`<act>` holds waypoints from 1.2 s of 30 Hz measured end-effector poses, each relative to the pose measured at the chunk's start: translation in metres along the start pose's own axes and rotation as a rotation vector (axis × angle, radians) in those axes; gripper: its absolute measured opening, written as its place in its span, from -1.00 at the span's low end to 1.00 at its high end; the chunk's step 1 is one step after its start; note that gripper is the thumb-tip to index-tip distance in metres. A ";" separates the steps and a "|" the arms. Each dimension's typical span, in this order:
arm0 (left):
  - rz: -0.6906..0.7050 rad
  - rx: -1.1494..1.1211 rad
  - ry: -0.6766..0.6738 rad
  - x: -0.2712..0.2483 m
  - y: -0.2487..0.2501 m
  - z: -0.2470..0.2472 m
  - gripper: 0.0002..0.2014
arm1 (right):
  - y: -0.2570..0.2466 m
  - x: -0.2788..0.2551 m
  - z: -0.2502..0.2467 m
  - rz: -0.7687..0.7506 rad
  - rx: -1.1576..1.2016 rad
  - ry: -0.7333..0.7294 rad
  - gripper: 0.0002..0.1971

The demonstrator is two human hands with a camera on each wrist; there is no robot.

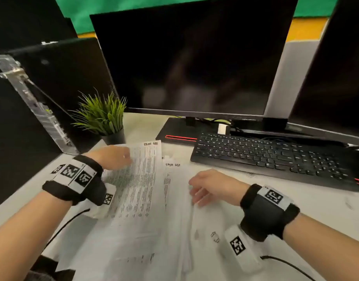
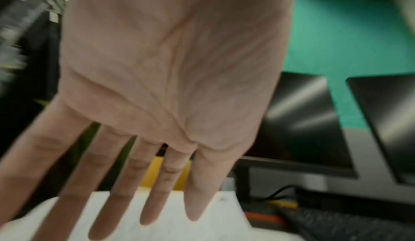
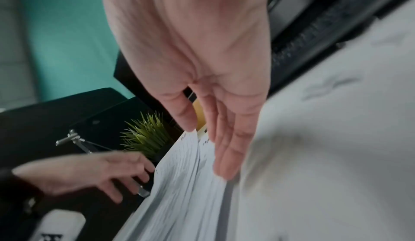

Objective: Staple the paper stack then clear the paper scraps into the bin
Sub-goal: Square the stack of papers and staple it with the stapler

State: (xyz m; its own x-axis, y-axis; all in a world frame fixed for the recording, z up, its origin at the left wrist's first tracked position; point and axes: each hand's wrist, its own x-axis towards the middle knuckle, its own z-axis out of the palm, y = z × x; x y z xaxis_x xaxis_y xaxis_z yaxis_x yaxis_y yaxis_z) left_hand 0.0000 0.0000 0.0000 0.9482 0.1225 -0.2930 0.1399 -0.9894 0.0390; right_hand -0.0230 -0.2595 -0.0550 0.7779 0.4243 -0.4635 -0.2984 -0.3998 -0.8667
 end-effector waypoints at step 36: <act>0.167 -0.763 0.321 -0.091 -0.014 -0.008 -0.62 | 0.007 -0.025 0.031 0.130 0.545 0.009 -0.86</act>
State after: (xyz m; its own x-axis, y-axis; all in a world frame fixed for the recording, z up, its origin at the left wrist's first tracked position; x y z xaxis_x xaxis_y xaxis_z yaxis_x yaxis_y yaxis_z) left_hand -0.0861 0.0030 0.0341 0.9924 0.1097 0.0555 0.0353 -0.6868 0.7260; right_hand -0.0622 -0.2482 -0.0553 0.7193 0.3919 -0.5736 -0.6331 0.0299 -0.7735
